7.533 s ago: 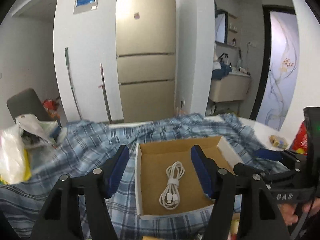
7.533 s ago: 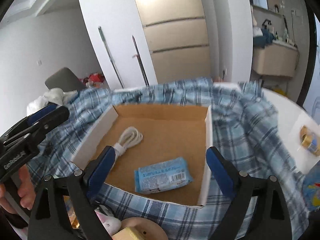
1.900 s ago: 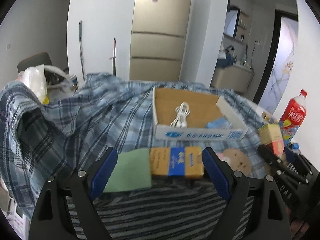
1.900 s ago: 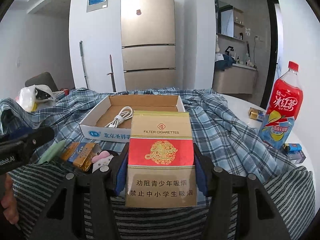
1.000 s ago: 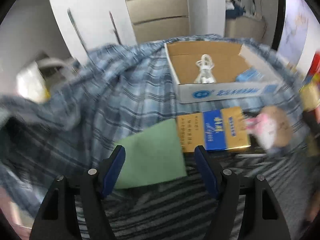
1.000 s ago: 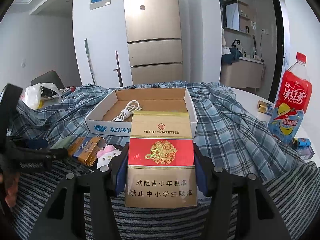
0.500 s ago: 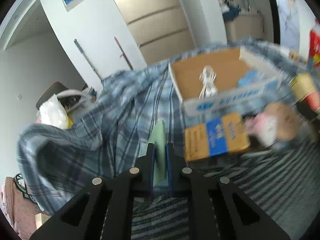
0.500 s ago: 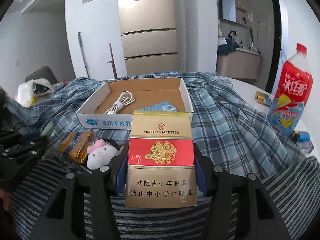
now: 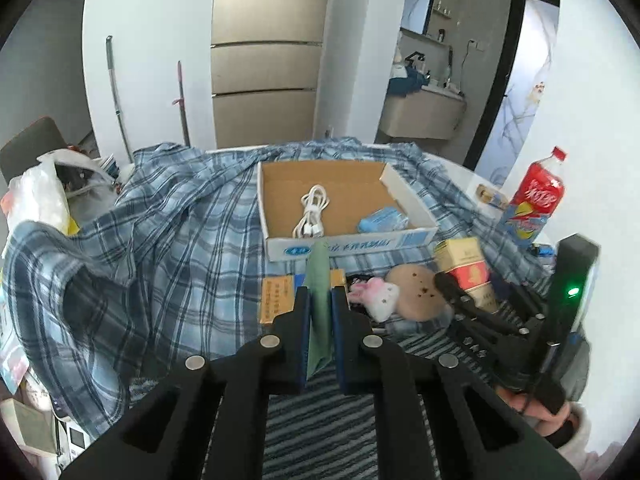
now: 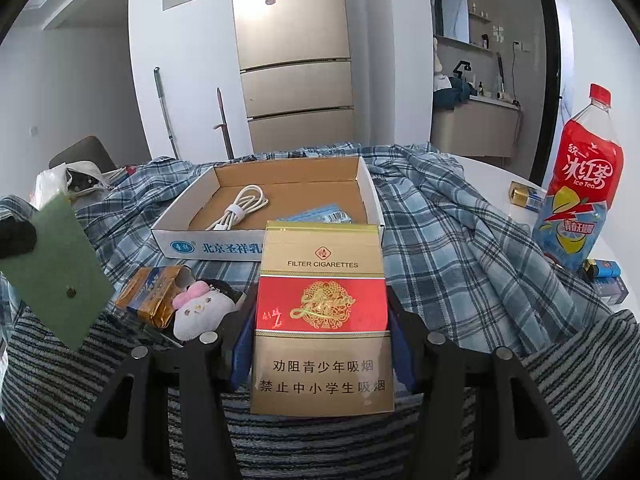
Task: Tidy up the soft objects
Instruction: 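Carry the green card and red-and-gold cigarette pack over the white box with both tools, then drop the green card and cigarette pack into the box by opening both tools, then move the right tool toward the round wooden disc on the sheet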
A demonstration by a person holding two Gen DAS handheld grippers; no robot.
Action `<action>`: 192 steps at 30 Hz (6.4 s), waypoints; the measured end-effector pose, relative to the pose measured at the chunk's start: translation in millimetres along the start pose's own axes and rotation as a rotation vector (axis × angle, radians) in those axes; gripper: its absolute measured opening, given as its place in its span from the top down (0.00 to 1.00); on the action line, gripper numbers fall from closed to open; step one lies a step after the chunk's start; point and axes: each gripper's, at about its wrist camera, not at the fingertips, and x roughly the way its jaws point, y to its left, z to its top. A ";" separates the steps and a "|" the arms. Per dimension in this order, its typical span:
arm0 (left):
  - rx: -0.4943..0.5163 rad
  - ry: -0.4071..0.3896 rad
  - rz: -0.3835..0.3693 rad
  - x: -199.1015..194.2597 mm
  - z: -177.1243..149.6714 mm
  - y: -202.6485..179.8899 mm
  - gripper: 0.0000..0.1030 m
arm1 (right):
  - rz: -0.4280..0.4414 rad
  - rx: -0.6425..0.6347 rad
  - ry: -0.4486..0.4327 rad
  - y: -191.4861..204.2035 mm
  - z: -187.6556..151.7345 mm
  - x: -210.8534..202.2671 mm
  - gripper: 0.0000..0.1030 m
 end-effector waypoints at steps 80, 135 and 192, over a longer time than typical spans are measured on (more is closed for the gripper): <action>-0.058 -0.098 0.062 27.7 122.0 -16.0 0.32 | 0.034 -0.152 -0.139 -9.0 125.7 -48.2 0.46; 0.025 -0.358 0.045 123.0 136.7 -4.5 0.14 | 0.075 -0.046 0.044 -27.0 138.2 141.0 0.25; 0.060 -0.349 0.015 47.3 -4.1 8.7 0.00 | 0.273 -0.228 0.176 -12.0 39.0 53.0 0.01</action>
